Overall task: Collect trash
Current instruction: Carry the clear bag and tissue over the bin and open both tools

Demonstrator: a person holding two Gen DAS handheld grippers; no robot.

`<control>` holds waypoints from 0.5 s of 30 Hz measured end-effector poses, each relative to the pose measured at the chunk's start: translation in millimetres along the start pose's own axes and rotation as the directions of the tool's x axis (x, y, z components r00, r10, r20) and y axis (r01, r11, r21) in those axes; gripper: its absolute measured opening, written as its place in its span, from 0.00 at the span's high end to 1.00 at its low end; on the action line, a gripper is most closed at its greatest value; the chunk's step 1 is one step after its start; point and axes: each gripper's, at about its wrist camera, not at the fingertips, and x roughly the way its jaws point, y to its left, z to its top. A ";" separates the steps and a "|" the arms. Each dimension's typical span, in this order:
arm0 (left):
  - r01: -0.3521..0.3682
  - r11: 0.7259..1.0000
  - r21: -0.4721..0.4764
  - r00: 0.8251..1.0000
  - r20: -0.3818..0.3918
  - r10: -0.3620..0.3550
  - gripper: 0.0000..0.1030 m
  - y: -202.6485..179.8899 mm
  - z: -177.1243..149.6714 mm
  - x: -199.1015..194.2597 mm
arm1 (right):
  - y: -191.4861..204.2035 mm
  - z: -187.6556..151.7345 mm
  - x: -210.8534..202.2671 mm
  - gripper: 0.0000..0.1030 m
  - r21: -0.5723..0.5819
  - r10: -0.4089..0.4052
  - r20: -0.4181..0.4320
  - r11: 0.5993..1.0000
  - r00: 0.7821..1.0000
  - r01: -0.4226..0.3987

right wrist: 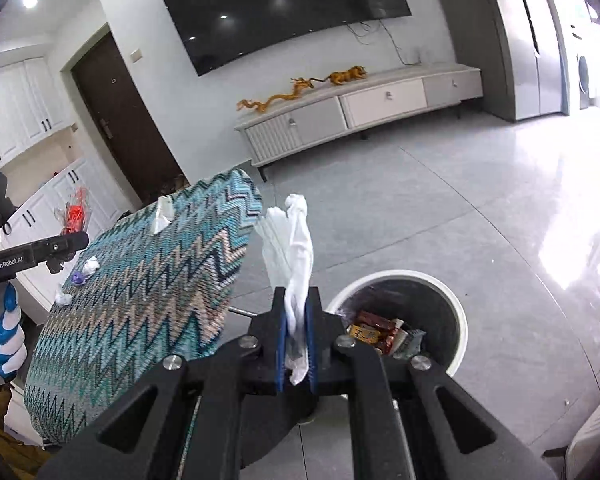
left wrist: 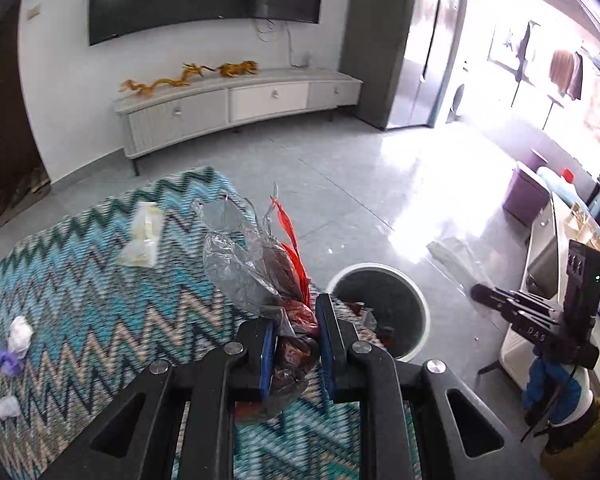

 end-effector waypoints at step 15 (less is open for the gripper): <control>0.166 0.986 0.023 0.968 -0.196 -0.159 0.79 -106.3 32.8 165.1 | -83.3 -30.3 94.9 0.90 0.138 -0.078 -0.159 0.985 0.984 0.100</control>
